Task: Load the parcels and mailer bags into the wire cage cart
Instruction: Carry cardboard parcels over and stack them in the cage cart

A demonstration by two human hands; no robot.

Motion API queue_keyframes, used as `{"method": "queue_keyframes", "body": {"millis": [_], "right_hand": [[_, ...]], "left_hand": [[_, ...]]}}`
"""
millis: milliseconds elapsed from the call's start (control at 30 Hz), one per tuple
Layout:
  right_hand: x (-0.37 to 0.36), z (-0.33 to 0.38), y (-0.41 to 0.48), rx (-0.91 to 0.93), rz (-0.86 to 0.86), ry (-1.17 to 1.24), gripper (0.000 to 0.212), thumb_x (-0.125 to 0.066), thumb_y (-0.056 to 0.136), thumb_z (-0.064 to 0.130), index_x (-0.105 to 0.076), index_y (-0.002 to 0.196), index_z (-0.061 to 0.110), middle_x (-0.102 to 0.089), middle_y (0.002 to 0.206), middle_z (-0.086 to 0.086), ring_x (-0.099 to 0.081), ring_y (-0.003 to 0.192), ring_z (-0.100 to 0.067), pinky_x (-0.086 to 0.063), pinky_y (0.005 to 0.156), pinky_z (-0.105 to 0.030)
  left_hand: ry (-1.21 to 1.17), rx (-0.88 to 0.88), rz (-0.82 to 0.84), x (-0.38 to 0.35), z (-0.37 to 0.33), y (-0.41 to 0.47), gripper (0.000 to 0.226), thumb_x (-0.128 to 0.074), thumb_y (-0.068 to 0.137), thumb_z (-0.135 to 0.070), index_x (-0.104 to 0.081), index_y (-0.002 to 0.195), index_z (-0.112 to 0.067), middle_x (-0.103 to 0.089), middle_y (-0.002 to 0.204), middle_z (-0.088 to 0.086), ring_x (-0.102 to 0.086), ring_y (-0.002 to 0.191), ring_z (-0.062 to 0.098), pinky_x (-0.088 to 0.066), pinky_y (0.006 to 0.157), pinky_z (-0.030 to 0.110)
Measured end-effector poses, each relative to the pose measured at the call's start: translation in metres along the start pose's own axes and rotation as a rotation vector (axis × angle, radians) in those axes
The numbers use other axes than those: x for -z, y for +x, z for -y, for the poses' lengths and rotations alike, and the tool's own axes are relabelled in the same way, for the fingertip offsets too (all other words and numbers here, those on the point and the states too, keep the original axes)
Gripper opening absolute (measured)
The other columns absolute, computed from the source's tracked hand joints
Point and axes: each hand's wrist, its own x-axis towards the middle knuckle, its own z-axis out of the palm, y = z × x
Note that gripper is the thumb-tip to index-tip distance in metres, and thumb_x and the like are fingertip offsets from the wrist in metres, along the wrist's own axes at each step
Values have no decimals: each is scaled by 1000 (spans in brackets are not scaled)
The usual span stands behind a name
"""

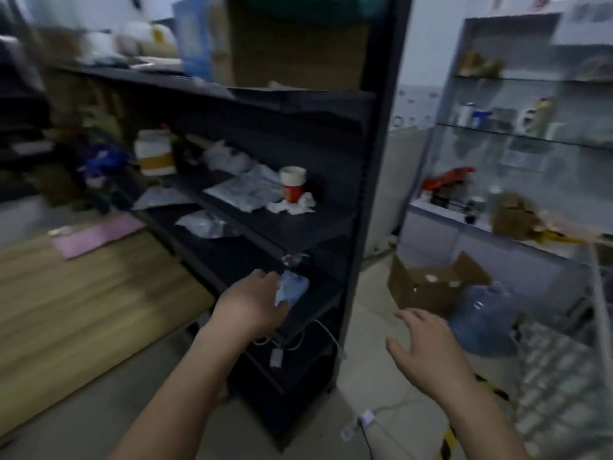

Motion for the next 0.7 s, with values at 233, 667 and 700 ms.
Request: {"method": "queue_keyframes", "body": {"millis": [233,667,700], "right_hand": [[-26,105,51,292,121,21,59,-52,95,52,-42,148,27,-38,154,4,-37,140,-17,-34,112,-29],[-71,251,29,746,250,85,61,-57,94,47,-43,148,24,-8,164,1,-25,147,-25,-39,111,-39],[-74,262,20,783,250,85,60,-59,94,46,-44,147,22,-10,164,-2,-28,145,-26,-41,110,-39]], "left_hand": [[94,329,-91,35,97,-67,39,-49,91,-45,-53,114,-14,-56,117,11,-59,110,34,-48,87,40],[118,920,-183,77,178,-232,52,-48,92,-48,-51,133,-16,-56,131,10,-55,117,31,-51,91,42],[127,952,-189,79,183,-248,51,-49,92,-47,-52,132,-15,-56,129,10,-56,115,31,-51,89,41]]}}
